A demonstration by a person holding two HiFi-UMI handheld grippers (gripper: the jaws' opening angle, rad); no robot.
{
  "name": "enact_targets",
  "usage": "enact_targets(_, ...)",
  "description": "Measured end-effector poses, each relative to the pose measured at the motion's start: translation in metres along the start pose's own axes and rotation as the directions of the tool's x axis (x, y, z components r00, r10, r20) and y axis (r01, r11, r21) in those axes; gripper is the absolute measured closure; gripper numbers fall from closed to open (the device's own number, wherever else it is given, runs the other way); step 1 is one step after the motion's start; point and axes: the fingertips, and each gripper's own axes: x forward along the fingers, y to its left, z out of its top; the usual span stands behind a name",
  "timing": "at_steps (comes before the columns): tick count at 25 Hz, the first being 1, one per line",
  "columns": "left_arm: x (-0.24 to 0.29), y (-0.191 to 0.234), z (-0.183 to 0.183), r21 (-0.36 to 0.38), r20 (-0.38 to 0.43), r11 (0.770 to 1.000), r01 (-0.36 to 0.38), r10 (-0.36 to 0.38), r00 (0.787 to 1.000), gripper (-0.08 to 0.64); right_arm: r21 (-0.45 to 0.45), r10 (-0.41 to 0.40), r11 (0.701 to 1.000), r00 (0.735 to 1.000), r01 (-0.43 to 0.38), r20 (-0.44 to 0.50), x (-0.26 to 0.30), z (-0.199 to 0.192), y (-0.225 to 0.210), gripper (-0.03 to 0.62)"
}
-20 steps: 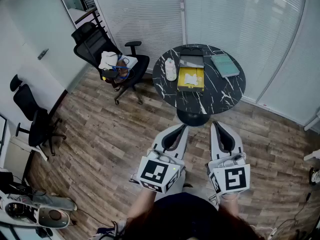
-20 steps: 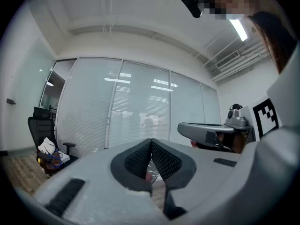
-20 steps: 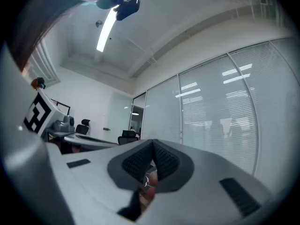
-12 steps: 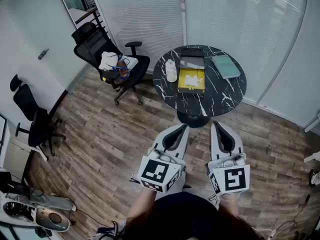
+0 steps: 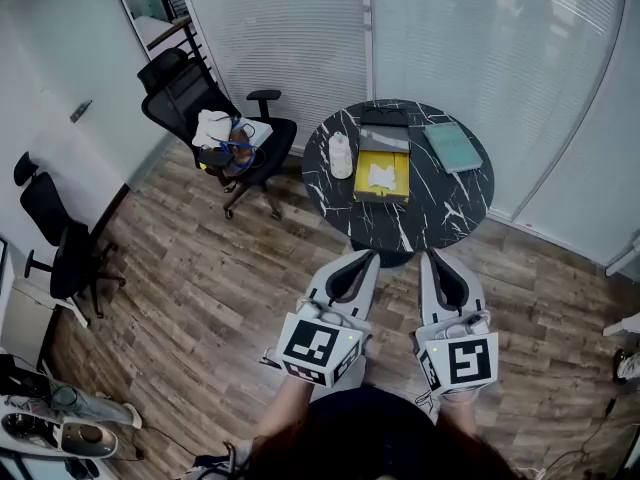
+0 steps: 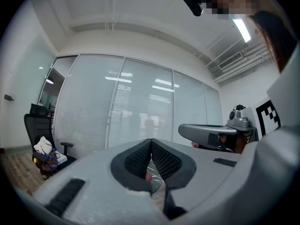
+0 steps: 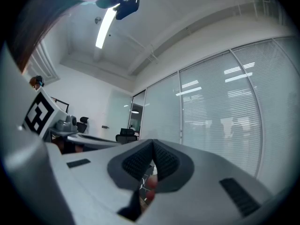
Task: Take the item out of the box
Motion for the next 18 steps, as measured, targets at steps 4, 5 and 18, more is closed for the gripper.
enact_targets(4, 0.015, 0.013, 0.001, 0.0, 0.001, 1.0, 0.005, -0.005, 1.0, 0.534, -0.005, -0.008, 1.0, 1.0, 0.008, 0.003, 0.019, -0.002, -0.008, 0.569)
enact_targets(5, 0.018, 0.017, 0.002, -0.001, 0.0, 1.0, 0.007, -0.007, 1.0, 0.534, -0.004, -0.012, 1.0, 1.0, 0.012, 0.006, 0.024, -0.002, -0.01, 0.569)
enact_targets(18, 0.047, 0.063, 0.012, 0.001, 0.014, 0.999, 0.035, -0.035, 0.999, 0.534, -0.02, -0.035, 0.999, 0.999, 0.035, 0.012, 0.082, 0.004, -0.017, 0.569)
